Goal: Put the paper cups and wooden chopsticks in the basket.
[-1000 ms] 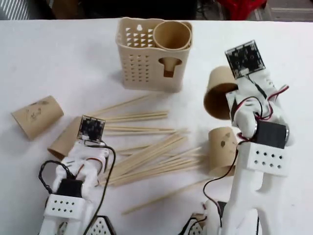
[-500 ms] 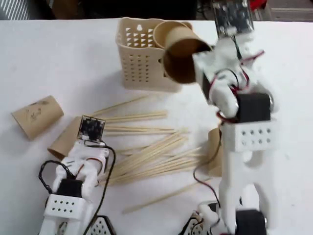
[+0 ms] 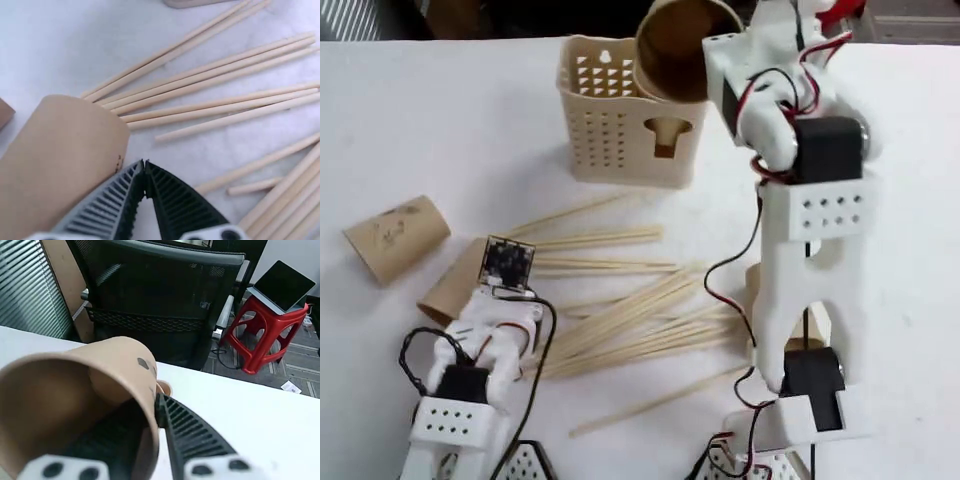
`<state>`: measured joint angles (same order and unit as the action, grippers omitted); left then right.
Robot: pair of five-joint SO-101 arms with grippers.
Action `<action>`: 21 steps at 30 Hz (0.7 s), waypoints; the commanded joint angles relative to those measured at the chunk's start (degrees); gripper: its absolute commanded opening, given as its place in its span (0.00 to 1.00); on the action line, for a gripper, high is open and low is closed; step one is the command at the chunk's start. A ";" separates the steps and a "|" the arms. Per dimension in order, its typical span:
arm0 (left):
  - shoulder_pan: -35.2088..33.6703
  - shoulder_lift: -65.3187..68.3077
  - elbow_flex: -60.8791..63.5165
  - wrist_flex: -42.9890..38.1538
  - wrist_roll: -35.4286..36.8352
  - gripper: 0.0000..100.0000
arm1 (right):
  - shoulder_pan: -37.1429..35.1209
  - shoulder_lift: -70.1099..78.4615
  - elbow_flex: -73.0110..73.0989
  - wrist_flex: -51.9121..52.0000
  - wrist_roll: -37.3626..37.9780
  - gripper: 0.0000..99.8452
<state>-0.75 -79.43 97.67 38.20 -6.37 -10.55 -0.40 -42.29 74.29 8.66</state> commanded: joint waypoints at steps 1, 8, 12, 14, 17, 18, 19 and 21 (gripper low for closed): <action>-0.40 -0.48 -0.26 0.35 0.35 0.03 | 0.57 -0.48 -5.63 2.59 0.26 0.02; -0.40 -0.48 -0.26 0.35 0.35 0.03 | 0.13 4.18 -5.71 0.75 -0.18 0.02; -0.40 -0.48 -0.26 0.35 0.26 0.03 | 0.48 9.54 -5.63 -3.74 -0.26 0.02; -0.40 -0.48 -0.26 0.35 0.26 0.03 | 0.48 12.44 -5.63 -5.85 -0.26 0.02; -0.40 -0.48 -0.26 0.35 0.26 0.03 | 0.13 15.87 -6.07 -7.78 -0.26 0.02; -0.40 -0.48 -0.26 0.35 0.26 0.03 | 0.13 16.57 -6.07 -8.31 -0.26 0.02; -0.40 -0.48 -0.26 0.35 0.26 0.03 | 0.13 17.10 -6.15 -8.48 -0.26 0.02; -0.40 -0.48 -0.26 0.35 0.26 0.03 | 0.13 17.27 -6.24 -8.48 -0.26 0.02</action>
<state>-0.75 -79.43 97.67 38.20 -6.37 -10.55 17.19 -45.89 67.96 8.66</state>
